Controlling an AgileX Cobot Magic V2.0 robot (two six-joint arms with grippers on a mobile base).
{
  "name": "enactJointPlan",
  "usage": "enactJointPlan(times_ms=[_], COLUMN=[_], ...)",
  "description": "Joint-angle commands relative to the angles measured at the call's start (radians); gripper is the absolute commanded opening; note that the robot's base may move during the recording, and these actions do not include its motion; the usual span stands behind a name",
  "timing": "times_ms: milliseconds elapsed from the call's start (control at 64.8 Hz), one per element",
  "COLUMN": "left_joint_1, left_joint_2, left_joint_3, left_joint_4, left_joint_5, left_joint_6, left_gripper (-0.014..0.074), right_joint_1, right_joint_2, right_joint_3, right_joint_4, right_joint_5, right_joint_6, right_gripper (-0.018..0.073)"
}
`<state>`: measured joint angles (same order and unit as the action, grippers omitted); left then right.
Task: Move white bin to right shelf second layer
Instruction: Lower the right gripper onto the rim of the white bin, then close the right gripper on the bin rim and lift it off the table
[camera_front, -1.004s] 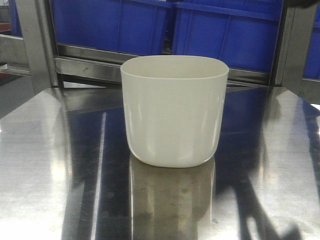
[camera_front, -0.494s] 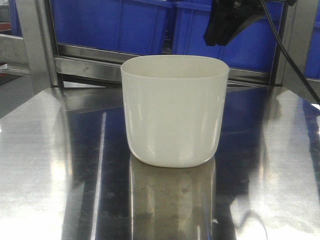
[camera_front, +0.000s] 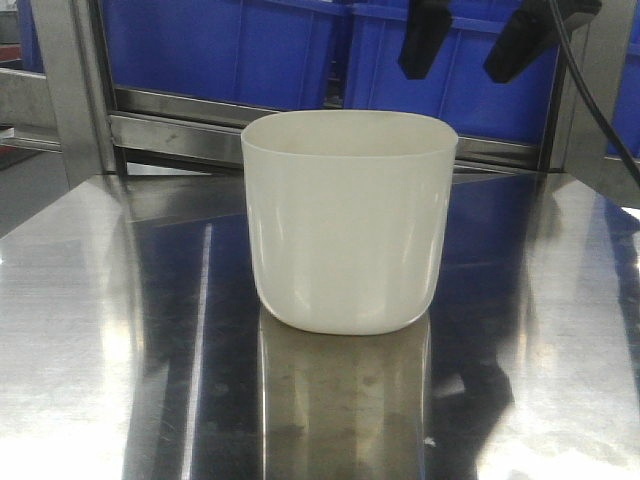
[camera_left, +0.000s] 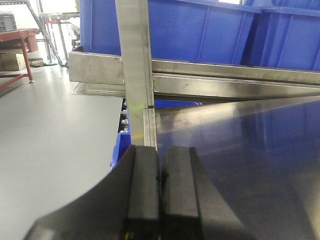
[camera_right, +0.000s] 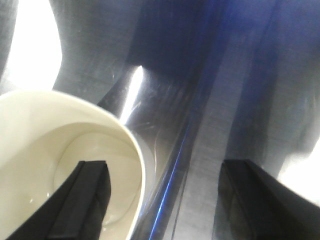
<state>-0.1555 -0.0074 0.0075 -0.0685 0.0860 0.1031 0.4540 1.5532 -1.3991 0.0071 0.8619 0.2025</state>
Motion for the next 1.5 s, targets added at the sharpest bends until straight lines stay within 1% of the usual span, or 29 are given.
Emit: enactJointPlan(times_ms=[0, 93, 247, 448, 710, 1050, 1405, 1436, 1483], left_joint_1=[-0.004, -0.004, -0.004, -0.004, -0.004, -0.004, -0.004, -0.004, -0.004], left_joint_2=[-0.014, -0.014, -0.014, -0.014, -0.014, -0.014, -0.014, -0.014, -0.014], left_joint_3=[0.037, 0.037, 0.037, 0.037, 0.037, 0.037, 0.037, 0.037, 0.037], left_joint_4=[-0.005, -0.005, -0.005, -0.005, -0.005, -0.005, -0.005, -0.005, -0.005], left_joint_5=[-0.086, -0.086, -0.086, -0.086, -0.086, -0.086, -0.086, -0.086, -0.086], left_joint_6=[-0.004, -0.004, -0.004, -0.004, -0.004, -0.004, -0.004, -0.004, -0.004], left_gripper=[0.0085, 0.0085, 0.0085, 0.0085, 0.0085, 0.0085, 0.0085, 0.0085, 0.0085], right_joint_1=[0.004, 0.016, 0.038, 0.042, 0.042, 0.042, 0.042, 0.042, 0.042], right_joint_2=[-0.05, -0.05, -0.05, -0.039, -0.023, 0.058, 0.112, 0.115, 0.117], right_joint_3=[-0.036, -0.031, -0.017, 0.025, 0.094, 0.094, 0.094, 0.094, 0.094], right_joint_4=[0.002, 0.002, 0.004, 0.004, 0.004, 0.004, 0.029, 0.029, 0.029], right_joint_5=[-0.007, 0.028, 0.032, 0.007, -0.09, -0.124, -0.127, -0.127, -0.126], right_joint_6=[-0.002, -0.002, -0.002, -0.002, -0.001, -0.001, -0.001, -0.001, -0.001], right_gripper=[0.0554, 0.0535, 0.0518, 0.0518, 0.0518, 0.0518, 0.0517, 0.0512, 0.0474])
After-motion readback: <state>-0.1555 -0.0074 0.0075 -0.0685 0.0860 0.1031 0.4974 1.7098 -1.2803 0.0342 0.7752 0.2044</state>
